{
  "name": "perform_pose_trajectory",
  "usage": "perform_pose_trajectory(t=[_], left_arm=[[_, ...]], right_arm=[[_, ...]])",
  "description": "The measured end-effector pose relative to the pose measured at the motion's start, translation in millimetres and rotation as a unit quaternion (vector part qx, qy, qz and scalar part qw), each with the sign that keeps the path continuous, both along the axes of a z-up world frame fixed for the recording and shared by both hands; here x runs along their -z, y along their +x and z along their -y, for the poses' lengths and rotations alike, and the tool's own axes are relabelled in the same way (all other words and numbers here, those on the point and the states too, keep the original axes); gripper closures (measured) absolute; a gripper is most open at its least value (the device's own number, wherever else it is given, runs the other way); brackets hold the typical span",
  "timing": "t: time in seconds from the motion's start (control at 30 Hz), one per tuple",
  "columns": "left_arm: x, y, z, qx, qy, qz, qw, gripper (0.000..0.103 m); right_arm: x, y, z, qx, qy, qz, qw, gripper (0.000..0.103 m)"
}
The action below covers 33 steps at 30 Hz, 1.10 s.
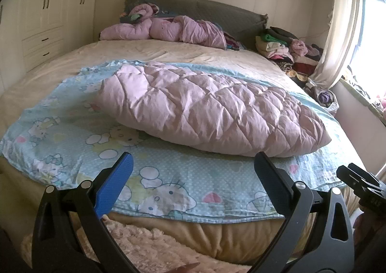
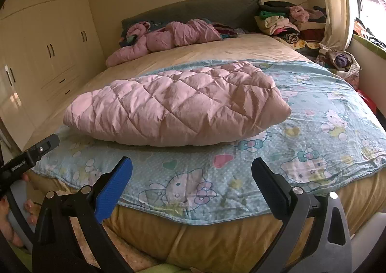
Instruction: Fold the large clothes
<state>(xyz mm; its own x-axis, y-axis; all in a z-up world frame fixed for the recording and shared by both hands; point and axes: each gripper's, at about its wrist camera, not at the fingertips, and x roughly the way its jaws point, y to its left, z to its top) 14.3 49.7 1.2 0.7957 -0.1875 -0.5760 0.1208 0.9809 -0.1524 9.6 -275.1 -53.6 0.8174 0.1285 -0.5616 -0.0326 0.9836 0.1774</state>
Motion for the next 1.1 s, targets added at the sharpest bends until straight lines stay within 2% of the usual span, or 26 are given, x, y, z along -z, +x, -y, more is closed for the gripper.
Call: perform_pose_trajectory(t=[1.1], left_arm=[[0.3, -1.0, -1.5, -0.001, 0.002, 0.000, 1.0000, 0.009]], right_arm=[[-0.8, -1.8, -2.4, -0.004, -0.002, 0.001, 1.000, 0.004]])
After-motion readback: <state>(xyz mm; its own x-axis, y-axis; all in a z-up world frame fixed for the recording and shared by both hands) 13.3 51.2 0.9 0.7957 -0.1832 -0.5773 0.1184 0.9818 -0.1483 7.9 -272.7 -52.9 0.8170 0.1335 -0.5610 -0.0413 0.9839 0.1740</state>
